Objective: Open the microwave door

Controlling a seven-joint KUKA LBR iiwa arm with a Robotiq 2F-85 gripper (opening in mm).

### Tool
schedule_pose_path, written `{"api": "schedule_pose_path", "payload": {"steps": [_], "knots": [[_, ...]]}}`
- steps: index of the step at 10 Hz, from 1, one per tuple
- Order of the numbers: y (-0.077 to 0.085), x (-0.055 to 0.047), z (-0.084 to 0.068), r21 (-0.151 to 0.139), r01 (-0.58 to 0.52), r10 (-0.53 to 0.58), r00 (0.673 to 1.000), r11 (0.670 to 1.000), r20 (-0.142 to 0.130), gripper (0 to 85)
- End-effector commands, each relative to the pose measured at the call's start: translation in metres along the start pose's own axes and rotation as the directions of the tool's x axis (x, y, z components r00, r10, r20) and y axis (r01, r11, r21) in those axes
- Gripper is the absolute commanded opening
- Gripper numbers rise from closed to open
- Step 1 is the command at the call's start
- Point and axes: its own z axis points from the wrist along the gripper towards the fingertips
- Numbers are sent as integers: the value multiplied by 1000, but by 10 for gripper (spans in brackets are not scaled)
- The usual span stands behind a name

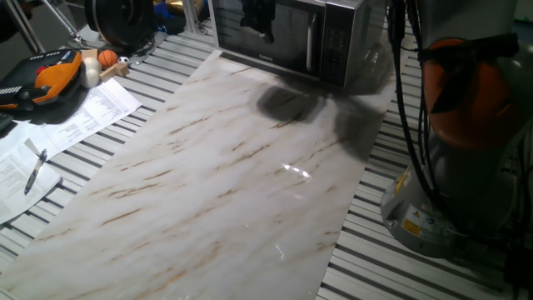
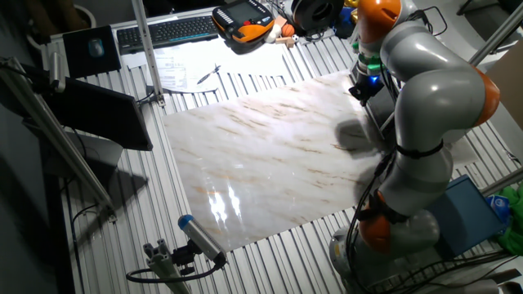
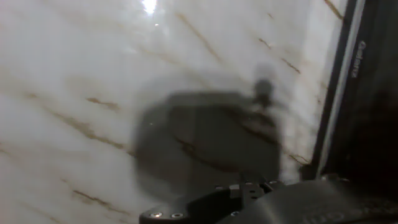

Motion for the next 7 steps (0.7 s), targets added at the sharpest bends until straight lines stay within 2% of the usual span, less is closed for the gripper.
{"api": "schedule_pose_path", "payload": {"steps": [1,2,3,4,5,7], "knots": [[0,0,0,7,3,-3,1000,1000,-11,0],[0,0,0,39,21,-19,999,999,-43,0],[-4,0,-3,97,61,-54,996,993,-75,0],[-11,1,-7,100,89,-78,991,991,-104,170],[-16,1,-7,89,102,-90,988,991,-123,170],[-18,4,-6,107,99,-85,987,989,-134,170]]}}
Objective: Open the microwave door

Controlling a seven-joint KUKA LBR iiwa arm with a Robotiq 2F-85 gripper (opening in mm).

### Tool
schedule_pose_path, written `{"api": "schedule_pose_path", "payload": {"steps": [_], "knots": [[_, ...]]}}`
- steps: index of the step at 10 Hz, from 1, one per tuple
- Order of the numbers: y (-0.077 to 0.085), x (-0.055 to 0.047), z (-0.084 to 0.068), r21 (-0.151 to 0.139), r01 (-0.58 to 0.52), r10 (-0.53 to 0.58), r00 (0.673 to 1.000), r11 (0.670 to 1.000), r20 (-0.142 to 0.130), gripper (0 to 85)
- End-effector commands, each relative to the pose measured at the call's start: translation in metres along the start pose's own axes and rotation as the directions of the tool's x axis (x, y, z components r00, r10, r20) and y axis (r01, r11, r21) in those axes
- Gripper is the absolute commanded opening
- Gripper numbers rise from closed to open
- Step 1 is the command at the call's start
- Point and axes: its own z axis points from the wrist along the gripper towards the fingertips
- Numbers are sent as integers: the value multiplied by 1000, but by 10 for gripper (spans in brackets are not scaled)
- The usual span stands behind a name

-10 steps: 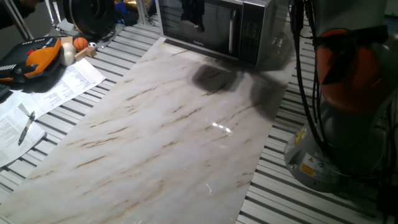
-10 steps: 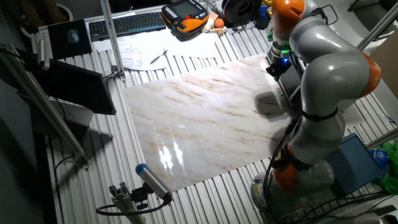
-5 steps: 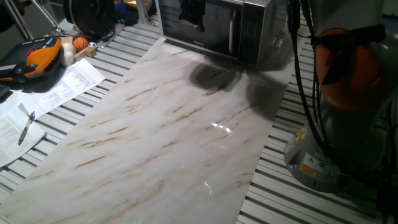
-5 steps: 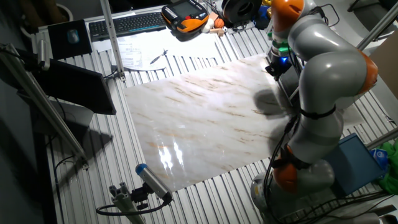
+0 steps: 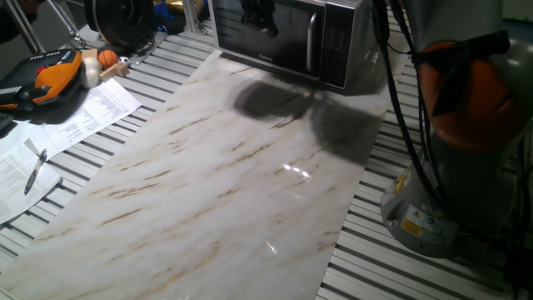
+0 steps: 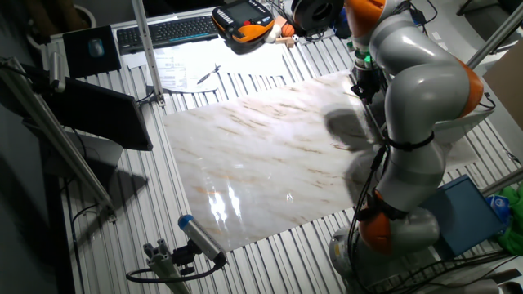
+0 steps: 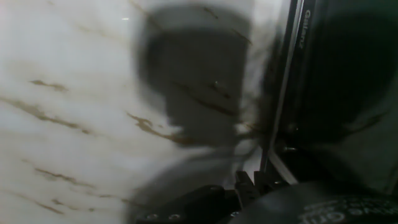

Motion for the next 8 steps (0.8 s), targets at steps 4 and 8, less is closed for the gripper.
{"api": "schedule_pose_path", "payload": {"steps": [4,8], "knots": [[-15,0,26,31,35,-36,999,999,19,340],[-30,-2,40,40,103,-102,995,994,-15,340]]}}
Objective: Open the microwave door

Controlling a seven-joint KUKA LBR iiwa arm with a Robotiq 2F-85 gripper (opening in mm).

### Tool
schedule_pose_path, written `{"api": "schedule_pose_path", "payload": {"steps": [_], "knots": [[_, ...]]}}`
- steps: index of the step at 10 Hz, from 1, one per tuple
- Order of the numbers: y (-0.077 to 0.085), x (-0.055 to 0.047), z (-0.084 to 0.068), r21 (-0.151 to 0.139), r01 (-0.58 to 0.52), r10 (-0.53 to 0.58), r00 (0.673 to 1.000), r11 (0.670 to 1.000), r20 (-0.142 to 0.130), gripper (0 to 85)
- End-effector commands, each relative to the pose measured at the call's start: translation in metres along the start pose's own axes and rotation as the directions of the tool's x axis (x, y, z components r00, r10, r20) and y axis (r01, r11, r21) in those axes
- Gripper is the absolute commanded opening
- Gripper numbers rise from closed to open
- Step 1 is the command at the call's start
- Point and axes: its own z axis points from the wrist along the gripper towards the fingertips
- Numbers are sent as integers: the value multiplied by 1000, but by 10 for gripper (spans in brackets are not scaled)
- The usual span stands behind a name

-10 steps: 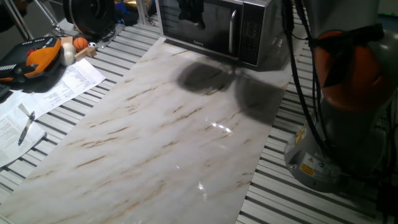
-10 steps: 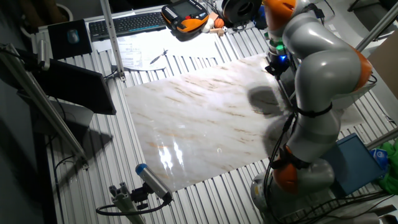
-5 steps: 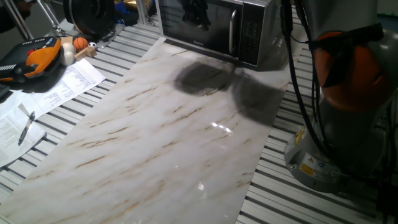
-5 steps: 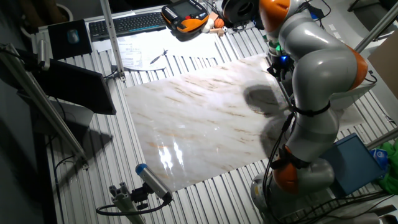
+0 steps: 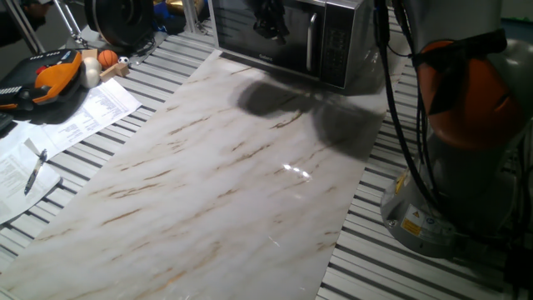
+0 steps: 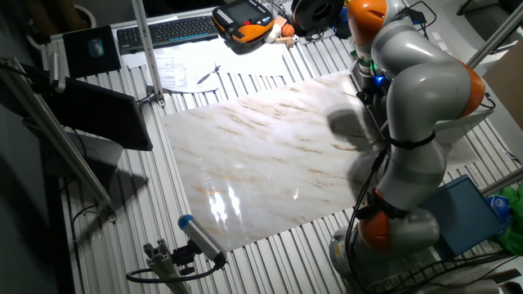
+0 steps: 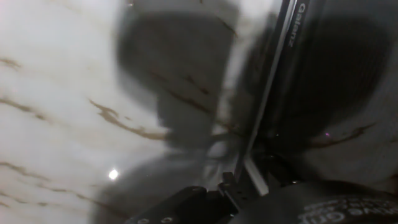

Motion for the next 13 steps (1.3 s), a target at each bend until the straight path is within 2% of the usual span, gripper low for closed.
{"api": "schedule_pose_path", "payload": {"steps": [1,5,9,11,13], "knots": [[-3,1,3,2,6,-6,1000,1000,-1,340],[-17,8,19,2,26,-26,1000,1000,-15,340],[-20,15,33,-7,29,-29,1000,1000,-10,340],[-24,17,36,-8,40,-40,999,999,-5,340],[-19,15,36,-4,29,-29,1000,1000,-6,340]]}}
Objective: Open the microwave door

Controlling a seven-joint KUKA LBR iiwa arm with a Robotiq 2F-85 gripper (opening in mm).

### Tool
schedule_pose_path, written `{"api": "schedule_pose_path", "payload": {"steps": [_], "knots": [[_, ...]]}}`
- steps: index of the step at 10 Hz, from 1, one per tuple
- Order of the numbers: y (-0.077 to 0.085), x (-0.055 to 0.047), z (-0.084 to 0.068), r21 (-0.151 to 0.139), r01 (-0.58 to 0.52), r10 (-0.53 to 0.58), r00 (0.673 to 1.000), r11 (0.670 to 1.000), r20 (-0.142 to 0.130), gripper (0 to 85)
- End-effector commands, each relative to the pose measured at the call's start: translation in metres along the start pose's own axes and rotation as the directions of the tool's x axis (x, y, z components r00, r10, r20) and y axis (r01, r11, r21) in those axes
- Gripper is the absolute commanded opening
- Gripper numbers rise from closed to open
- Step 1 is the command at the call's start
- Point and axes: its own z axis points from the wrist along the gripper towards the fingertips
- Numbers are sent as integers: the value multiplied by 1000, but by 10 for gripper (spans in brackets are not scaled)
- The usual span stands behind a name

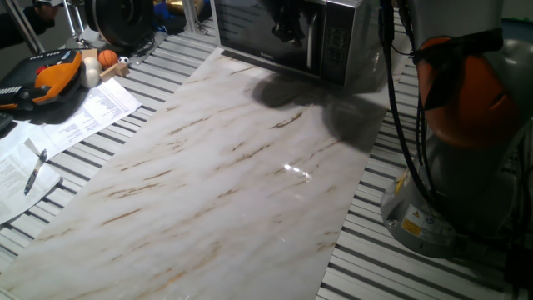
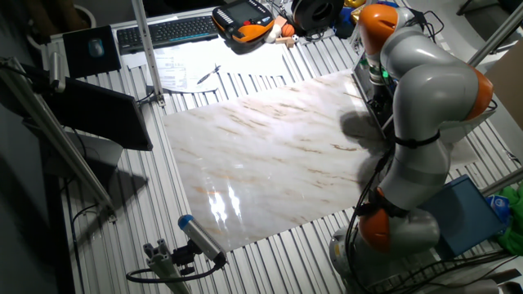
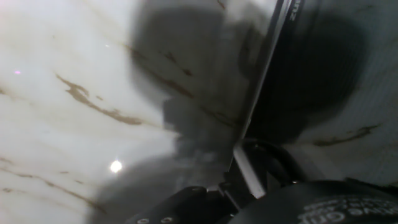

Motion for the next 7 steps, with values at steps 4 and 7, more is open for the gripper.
{"api": "schedule_pose_path", "payload": {"steps": [4,7], "knots": [[3,-3,-4,24,17,-16,999,1000,-50,340],[3,-3,-6,36,8,-6,998,999,-58,340]]}}
